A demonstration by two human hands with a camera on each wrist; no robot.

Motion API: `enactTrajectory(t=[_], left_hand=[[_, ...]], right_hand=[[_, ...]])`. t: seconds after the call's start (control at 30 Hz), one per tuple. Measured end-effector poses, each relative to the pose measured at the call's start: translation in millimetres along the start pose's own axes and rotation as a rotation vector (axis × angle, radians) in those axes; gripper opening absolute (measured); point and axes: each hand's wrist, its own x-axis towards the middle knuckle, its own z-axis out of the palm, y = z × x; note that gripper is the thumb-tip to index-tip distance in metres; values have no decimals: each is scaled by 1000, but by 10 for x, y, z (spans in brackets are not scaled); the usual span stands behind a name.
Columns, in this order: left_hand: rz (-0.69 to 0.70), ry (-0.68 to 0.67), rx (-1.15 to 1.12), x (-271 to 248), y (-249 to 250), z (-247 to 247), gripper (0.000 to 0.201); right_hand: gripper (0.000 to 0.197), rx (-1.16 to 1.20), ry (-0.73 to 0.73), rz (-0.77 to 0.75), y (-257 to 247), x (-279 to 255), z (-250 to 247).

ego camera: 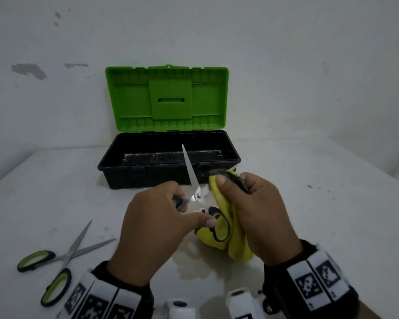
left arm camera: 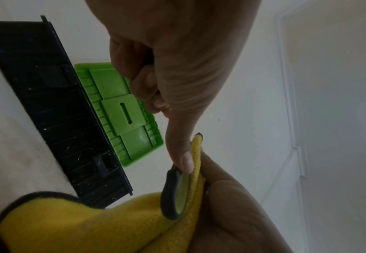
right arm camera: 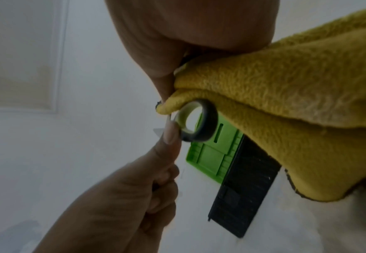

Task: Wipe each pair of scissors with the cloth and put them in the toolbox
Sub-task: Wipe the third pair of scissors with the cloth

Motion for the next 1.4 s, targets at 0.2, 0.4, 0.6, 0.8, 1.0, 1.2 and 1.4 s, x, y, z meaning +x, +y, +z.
enactTrajectory(t=[0.2,0.4,0.6,0.8,1.0,1.2,1.4], left_hand=[[-2,-1,-2,-12,10,-29,52],[-70,-75,-123,23,-57,-10,53],[-101,-123,-224,53,-71,-33,54],[-45,-161,-205,42,14,-73,56],[-9,-172,-273,29,4,-124,67],[1,-179,-315,60,-30,-65,58],[26,-170,-319,105,-29,-36,55]], right_hand=[[50,71,31,38,20,143,-63],[82,274,108,117,51,315,-162],[55,151,-169,58,131,107,-166],[35,105,-289,29,103,25,-40],[47,186,-89,-5,104,82,-54],[45,166,-211,-3,63,8,4],[73,206,-69,62,81,217,-56]])
